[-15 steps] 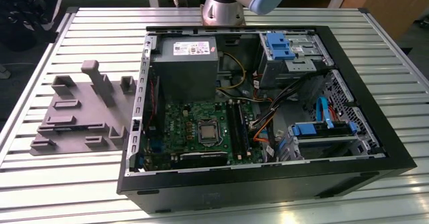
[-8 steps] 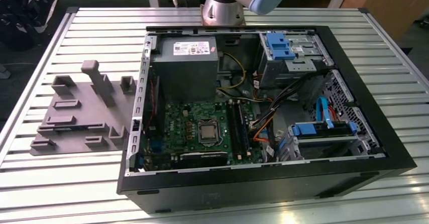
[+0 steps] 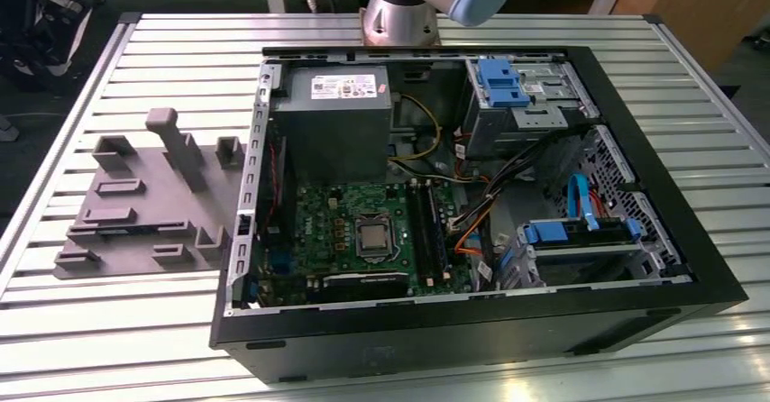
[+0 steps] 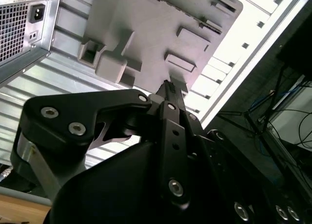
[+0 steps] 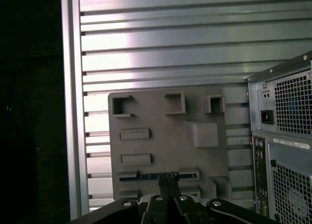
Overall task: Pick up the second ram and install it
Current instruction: 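Reach for the second ram, then pick up the second ram and move it above second insertion slot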
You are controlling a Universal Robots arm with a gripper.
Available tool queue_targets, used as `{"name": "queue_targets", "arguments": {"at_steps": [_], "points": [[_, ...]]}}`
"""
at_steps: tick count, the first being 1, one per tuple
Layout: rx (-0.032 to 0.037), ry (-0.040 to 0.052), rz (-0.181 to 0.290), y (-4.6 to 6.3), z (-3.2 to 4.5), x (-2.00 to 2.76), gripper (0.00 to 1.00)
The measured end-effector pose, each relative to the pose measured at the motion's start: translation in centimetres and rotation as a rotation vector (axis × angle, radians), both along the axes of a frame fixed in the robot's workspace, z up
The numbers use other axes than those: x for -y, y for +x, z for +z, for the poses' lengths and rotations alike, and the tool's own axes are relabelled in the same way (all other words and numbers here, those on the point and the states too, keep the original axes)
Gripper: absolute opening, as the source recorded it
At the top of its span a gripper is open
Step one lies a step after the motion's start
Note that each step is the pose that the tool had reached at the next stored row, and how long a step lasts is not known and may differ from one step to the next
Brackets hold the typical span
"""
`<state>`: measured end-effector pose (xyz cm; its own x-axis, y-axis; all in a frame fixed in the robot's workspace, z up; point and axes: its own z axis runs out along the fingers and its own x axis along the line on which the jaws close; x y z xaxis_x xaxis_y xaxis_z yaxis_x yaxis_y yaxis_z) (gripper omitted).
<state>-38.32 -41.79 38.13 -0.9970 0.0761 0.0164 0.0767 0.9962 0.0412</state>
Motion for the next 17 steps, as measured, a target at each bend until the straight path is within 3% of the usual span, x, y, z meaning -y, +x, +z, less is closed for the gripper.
{"name": "queue_targets", "arguments": {"at_steps": [4,17], "points": [[0.0001,0.0000,0.000,-0.39,-0.20,0.67,0.11],[0.0001,0.0001,0.002,-0.55,-0.22,0.71,0.11]]}}
